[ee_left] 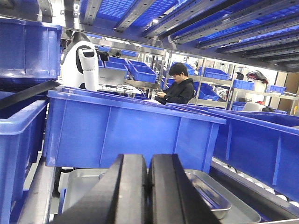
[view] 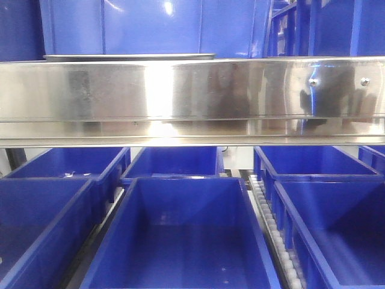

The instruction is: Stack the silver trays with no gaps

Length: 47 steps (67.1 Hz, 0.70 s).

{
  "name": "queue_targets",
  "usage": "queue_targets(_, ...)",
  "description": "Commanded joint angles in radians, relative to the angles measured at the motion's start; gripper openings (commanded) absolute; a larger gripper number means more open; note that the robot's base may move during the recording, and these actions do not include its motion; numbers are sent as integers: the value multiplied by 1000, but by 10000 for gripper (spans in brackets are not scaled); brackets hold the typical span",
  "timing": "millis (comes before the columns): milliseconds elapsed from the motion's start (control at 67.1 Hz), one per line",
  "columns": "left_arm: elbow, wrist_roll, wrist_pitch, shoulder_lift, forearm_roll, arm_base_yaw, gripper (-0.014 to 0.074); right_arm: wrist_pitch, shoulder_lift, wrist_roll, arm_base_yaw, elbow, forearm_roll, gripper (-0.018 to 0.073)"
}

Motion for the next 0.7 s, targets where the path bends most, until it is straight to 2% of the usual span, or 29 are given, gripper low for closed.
queue_targets(0, 2, -3, -19, -4, 6, -7, -12, -12, -5, -10, -3, -1, 2, -15)
queue_targets(253, 2, -3, -18, -4, 9, -7, -12, -12, -5, -10, -3, -1, 2, -15)
queue_targets(328, 2, -1, 15, -8, 16, -3, -12, -12, -5, -10, -3, -1, 2, -15)
queue_targets(417, 17, 4, -15, -8, -3, 0, -12, -12, -5, -10, -3, -1, 2, -15)
queue_targets(447, 25, 34, -33, -8, -26, 9, -12, -12, -5, -10, -3, -1, 2, -15)
queue_targets(477, 38, 109, -47, -8, -91, 25, -12, -12, -5, -10, -3, -1, 2, -15)
queue_targets(507, 56, 191, -55, -8, -152, 41, -12, -12, -5, -10, -3, -1, 2, -15)
queue_targets(551, 90, 369, -96, -11, -262, 73, -13, -12, -5, -10, -3, -1, 2, -15)
queue_targets(596, 131, 458, -141, -17, -351, 109, -13, -12, -5, -10, -3, -1, 2, -15)
queue_targets(641, 168, 465, -189, -24, -372, 141, -13, -12, -5, -10, -3, -1, 2, -15)
queue_targets(686, 209, 465, -208, -38, -352, 181, -13, -12, -5, -10, -3, -1, 2, -15)
